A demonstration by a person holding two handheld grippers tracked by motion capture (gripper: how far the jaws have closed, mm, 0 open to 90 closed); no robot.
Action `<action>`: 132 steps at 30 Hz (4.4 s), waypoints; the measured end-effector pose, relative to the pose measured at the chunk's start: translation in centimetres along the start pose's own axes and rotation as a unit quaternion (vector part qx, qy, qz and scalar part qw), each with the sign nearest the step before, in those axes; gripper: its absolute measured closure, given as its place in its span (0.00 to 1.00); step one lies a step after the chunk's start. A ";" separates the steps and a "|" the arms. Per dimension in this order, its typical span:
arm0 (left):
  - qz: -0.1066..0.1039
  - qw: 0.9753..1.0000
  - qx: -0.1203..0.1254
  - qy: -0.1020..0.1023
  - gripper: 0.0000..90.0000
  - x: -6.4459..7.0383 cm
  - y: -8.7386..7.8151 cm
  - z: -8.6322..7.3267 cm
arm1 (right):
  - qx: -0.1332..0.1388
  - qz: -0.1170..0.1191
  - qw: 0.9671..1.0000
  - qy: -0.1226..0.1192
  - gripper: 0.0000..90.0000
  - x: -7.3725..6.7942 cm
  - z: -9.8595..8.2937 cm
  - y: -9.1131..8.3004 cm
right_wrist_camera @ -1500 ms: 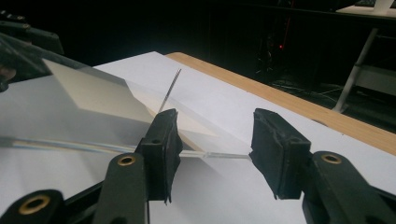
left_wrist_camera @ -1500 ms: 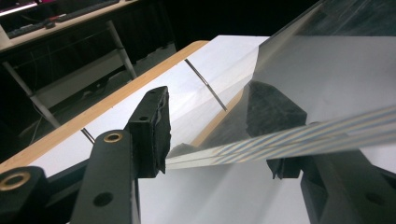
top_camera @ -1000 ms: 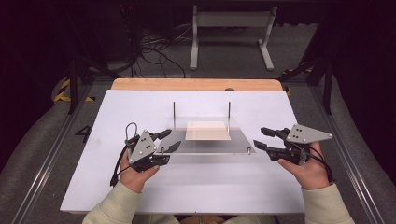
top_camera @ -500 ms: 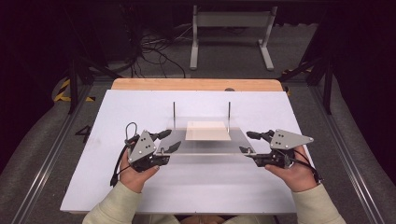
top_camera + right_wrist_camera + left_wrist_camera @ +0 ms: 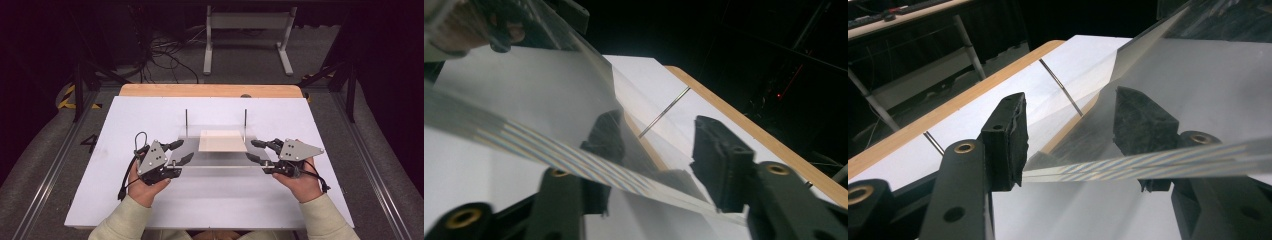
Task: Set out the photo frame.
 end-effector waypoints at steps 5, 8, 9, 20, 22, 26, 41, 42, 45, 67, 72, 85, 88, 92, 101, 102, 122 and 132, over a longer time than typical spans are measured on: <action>0.005 1.000 0.005 0.001 0.52 -0.1 0.0 0.1 | 0.000 -0.018 1.000 -0.014 0.64 -0.2 0.3 0.0; 0.009 1.000 0.009 0.002 0.52 -0.1 0.0 0.2 | 0.004 -0.024 1.000 -0.014 0.64 -0.2 0.3 0.0; 0.010 1.000 0.011 0.002 0.52 -0.2 0.0 0.3 | 0.005 -0.026 1.000 -0.013 0.64 -0.2 0.4 0.0; 0.033 0.999 0.022 0.009 0.53 -0.6 0.0 1.4 | 0.023 -0.055 0.998 -0.019 0.64 0.1 1.2 0.1; 0.038 0.999 0.025 0.012 0.53 -0.8 0.0 1.6 | 0.026 -0.061 0.998 -0.019 0.64 0.1 1.4 0.2; 0.049 0.998 0.032 0.013 0.53 -1.0 0.0 2.2 | 0.030 -0.074 0.996 -0.027 0.64 0.2 2.0 0.2; 0.082 0.993 0.053 0.064 0.59 0.8 -2.1 4.7 | 0.055 -0.115 0.989 -0.081 0.66 -0.9 5.0 -1.6; 0.080 0.993 0.056 0.063 0.60 0.9 -2.3 4.8 | 0.056 -0.116 0.988 -0.081 0.66 -1.0 5.1 -1.7; 0.073 0.994 0.063 0.055 0.60 1.0 -2.9 5.2 | 0.060 -0.121 0.987 -0.087 0.66 -1.4 5.7 -2.2; 0.007 0.998 0.056 -0.008 0.63 2.3 -5.5 7.7 | 0.057 -0.090 0.994 -0.037 0.67 -3.2 8.6 -5.0; 0.002 0.998 0.056 -0.020 0.62 2.3 -5.1 7.6 | 0.050 -0.084 0.995 -0.024 0.66 -2.9 8.5 -4.9; 0.022 0.998 0.060 -0.024 0.45 1.9 -4.4 7.0 | 0.071 -0.083 0.994 -0.022 0.63 -2.0 7.8 -4.4; 0.022 0.998 0.053 -0.036 0.38 1.4 -4.4 6.5 | 0.075 -0.083 0.994 -0.016 0.61 -1.9 7.7 -4.2; 0.019 0.997 0.046 -0.061 0.29 0.7 -4.4 5.5 | 0.082 -0.085 0.993 -0.003 0.58 -1.5 7.5 -3.7; 0.032 0.996 0.024 -0.079 0.24 -0.5 -4.7 3.5 | 0.082 -0.092 0.992 0.013 0.53 -0.4 6.6 -2.3; 0.035 0.996 0.021 -0.079 0.24 -0.6 -4.7 3.3 | 0.083 -0.093 0.992 0.015 0.53 -0.3 6.6 -2.2; 0.052 0.992 -0.026 -0.113 0.19 -2.2 -6.1 -0.9 | 0.060 -0.112 0.991 0.052 0.48 1.9 5.3 0.8; 0.056 0.990 -0.038 -0.121 0.19 -2.7 -6.0 -2.1 | 0.050 -0.124 0.990 0.056 0.43 2.3 4.8 1.5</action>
Point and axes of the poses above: each handheld gripper's, and its own axes: y roughly forward along the jaws, z roughly out of its top, x roughly to its right, the point moved 1 cm from there along y, roughly forward along the jaws, and after that the axes turned 8 degrees about -z, right-handed, at the moved point
